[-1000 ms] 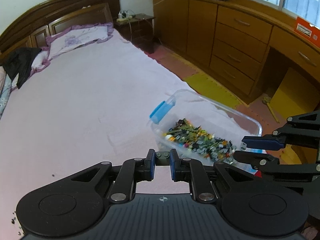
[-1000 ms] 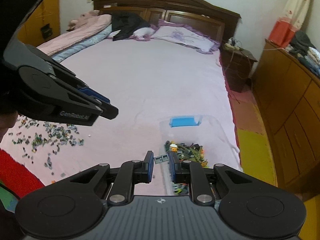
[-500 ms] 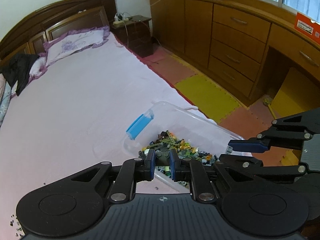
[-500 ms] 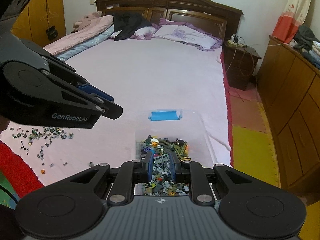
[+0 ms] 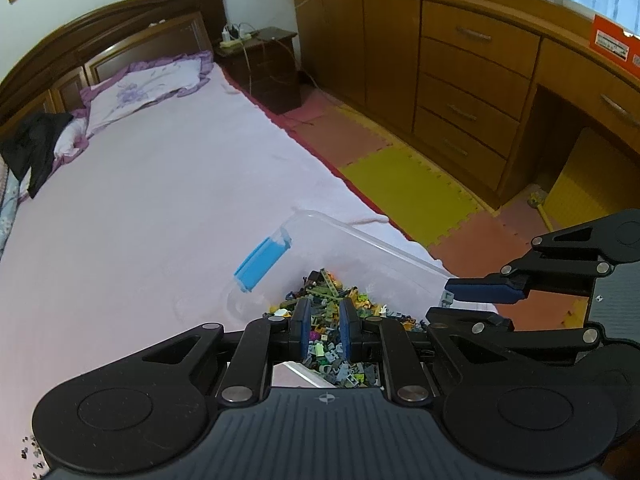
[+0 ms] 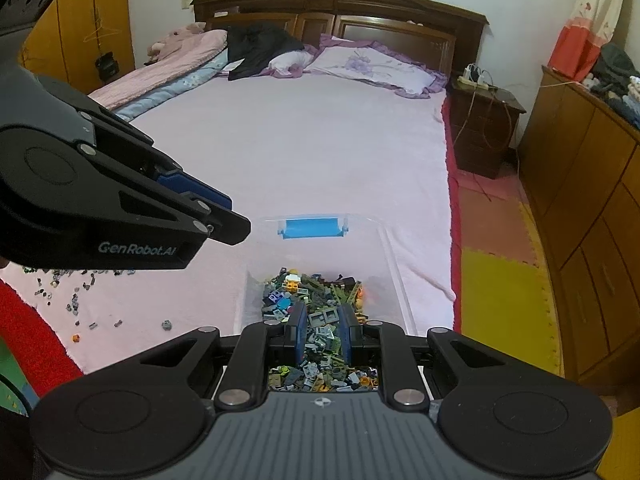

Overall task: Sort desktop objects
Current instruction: 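Lower both grippers with their bricks into the clear box, then open both grippers inside the box to drop the bricks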

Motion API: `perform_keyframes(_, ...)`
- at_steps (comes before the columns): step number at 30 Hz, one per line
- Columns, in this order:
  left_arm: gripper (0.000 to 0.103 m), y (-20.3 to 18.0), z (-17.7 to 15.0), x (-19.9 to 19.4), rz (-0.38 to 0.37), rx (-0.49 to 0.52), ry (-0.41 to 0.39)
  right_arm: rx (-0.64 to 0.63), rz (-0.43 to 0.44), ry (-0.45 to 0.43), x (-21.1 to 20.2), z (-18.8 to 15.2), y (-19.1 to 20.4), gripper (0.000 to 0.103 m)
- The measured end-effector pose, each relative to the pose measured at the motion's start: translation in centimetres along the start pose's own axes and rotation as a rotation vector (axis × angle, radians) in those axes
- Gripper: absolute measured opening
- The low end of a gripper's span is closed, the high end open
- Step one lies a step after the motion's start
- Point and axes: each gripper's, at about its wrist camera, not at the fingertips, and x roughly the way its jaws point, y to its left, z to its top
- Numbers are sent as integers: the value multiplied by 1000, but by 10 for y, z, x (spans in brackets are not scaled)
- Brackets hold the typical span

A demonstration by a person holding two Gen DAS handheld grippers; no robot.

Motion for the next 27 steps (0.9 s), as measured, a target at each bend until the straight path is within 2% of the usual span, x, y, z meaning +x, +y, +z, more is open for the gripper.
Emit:
perform_keyframes(4, 17, 13, -8, 5, 24, -38, 42, 15, 1, 14, 4, -2, -3, 18)
perform_keyframes(9, 17, 38, -40, 14, 58, -83, 134, 45, 4, 63, 21, -9, 0, 19)
perform_keyframes(13, 17, 54, -61, 21, 51, -121, 186, 58, -12, 118, 36, -15, 10, 19)
perform_keyframes(19, 21, 69, -64, 13, 37, -131, 166, 36, -37, 159, 48, -11, 26, 19)
perform_keyframes(22, 29, 77, -61, 8, 42, -141, 147, 36, -64, 160, 50, -6, 30, 21)
perform_keyframes(24, 31, 80, -61, 8, 44, -146, 144, 35, -81, 163, 52, -3, 32, 25)
perform_keyframes(27, 35, 82, -65, 7, 49, -156, 147, 44, -96, 170, 52, -2, 30, 37)
